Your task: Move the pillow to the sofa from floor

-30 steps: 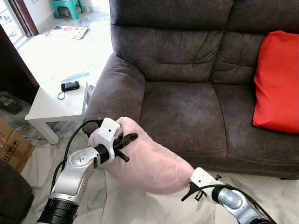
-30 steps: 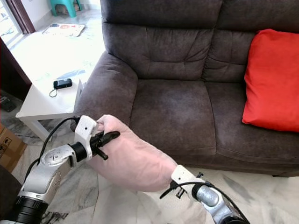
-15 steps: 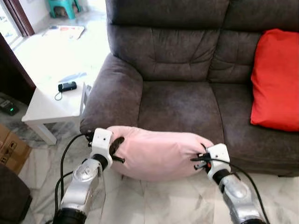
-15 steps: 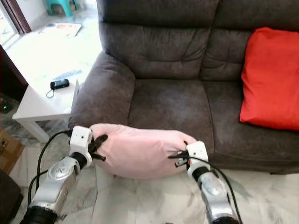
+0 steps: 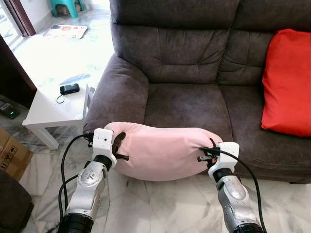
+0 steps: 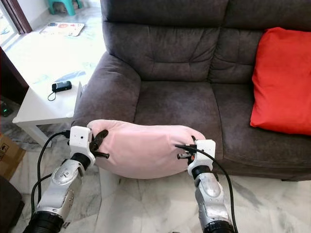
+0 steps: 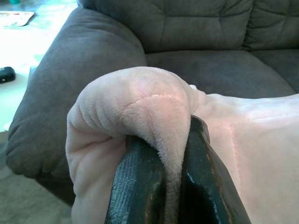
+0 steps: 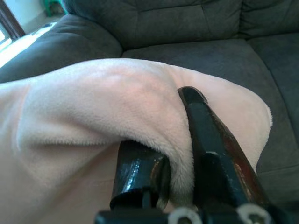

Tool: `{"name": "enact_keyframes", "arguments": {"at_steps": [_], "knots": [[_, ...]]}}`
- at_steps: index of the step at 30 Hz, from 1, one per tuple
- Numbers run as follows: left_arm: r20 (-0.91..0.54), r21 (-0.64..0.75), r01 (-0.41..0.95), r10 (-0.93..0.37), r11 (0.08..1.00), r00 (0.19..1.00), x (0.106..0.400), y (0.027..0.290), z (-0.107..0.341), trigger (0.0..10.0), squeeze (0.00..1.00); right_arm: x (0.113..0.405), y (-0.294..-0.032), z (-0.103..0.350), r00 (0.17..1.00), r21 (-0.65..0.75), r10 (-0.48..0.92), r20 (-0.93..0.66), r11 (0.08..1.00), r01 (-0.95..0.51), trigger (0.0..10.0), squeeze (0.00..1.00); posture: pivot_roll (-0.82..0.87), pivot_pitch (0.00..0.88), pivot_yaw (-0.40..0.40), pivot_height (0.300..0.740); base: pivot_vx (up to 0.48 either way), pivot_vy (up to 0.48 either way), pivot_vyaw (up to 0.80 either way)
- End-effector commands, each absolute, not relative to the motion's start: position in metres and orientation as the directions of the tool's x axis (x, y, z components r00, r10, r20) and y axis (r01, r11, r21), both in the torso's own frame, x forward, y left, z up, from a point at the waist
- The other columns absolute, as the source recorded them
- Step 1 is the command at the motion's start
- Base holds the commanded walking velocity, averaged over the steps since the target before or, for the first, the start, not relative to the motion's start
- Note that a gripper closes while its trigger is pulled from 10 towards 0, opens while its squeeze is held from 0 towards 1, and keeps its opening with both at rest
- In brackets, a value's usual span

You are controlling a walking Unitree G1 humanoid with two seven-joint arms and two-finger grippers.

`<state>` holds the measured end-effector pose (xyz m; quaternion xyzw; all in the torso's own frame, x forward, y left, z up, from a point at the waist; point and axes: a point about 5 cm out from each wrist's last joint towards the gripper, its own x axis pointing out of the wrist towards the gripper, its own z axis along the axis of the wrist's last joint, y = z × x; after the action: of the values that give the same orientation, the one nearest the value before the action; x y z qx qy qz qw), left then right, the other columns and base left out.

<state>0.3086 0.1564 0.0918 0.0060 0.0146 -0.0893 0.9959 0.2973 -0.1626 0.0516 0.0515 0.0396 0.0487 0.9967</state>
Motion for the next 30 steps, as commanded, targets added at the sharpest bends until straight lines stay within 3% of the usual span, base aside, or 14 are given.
{"name": "enact_keyframes", "arguments": {"at_steps": [1,10,19,23,30], "knots": [[0.005,0.032,0.145,-0.145,0.989,0.989,0.3107,0.1624,0.0968,10.0,0.00,0.3030,-0.1778,0.0701,1.000,0.145,0.011,0.016,0.989,-0.014,10.0,0.00,0.04,0.072,-0.019,0.740,0.000,0.000,-0.77],[0.014,0.048,0.156,-0.157,0.986,0.987,0.3130,0.1602,0.0970,10.0,0.00,0.3043,-0.1741,0.0720,1.000,0.128,0.015,0.017,0.992,-0.017,10.0,0.00,0.04,0.054,-0.011,0.740,0.000,0.000,-0.77],[0.028,0.059,0.165,-0.166,0.985,0.986,0.3140,0.1589,0.0980,10.0,0.00,0.3035,-0.1707,0.0702,1.000,0.125,0.020,0.012,0.992,-0.021,10.0,0.00,0.04,0.039,-0.008,0.740,0.000,-0.350,-0.77],[0.030,0.081,0.177,-0.179,0.981,0.983,0.3138,0.1572,0.0981,10.0,0.00,0.3037,-0.1701,0.0706,1.000,0.121,0.022,0.017,0.992,-0.024,10.0,0.00,0.04,0.034,-0.009,0.740,0.000,0.000,-0.76],[0.050,0.072,0.169,-0.173,0.983,0.984,0.3148,0.1572,0.1011,10.0,0.00,0.3046,-0.1689,0.0723,0.999,0.120,0.029,0.027,0.992,-0.032,10.0,0.00,0.04,0.034,-0.011,0.740,0.000,-0.311,0.00]]}}
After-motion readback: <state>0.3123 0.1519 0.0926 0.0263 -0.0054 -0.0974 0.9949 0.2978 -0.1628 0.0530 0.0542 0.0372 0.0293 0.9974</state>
